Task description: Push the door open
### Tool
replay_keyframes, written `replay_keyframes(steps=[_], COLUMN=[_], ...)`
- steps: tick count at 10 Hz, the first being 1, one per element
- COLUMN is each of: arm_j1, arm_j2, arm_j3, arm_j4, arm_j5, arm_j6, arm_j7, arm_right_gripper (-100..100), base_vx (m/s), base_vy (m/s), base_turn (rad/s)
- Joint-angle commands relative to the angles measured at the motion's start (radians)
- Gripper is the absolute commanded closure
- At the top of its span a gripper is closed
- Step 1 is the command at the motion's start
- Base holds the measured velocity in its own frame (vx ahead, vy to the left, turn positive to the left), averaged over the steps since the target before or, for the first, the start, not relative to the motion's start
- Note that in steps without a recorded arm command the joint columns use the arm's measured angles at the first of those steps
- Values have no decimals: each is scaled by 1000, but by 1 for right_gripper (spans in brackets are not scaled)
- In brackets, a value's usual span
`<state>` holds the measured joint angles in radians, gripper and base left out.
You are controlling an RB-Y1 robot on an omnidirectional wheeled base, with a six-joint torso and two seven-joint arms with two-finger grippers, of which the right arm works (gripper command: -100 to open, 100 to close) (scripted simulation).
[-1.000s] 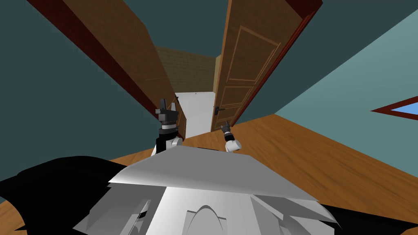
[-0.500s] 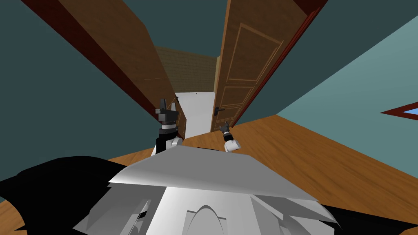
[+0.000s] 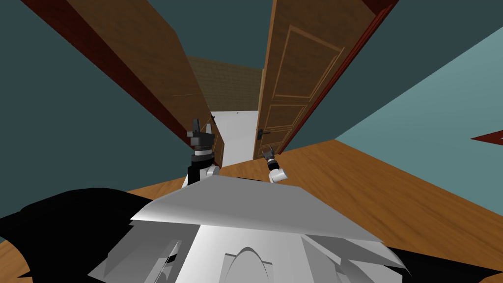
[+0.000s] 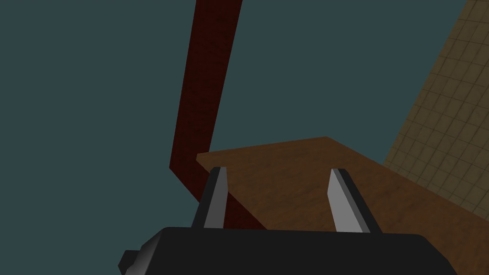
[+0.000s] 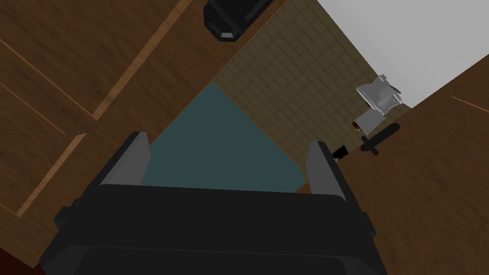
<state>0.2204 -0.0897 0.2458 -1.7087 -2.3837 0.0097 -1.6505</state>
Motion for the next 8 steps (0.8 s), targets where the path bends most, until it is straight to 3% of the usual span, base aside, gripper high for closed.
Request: replay_keyframes(steps=[1,7,8], arm_j1=[-2,-21,-21], arm_j2=[2,11,11], arm_j3=[2,24,24], arm_j4=[7,57,57], arm_j5=[-28,-201,-212], arm_j6=[9,52,52], arm_j7=[-21,-162,-162], arm_right_gripper=[-100,-100,-100], base_vx=[40,41,34], base_vy=[-46,-56,-39], base_turn=[26,40,22])
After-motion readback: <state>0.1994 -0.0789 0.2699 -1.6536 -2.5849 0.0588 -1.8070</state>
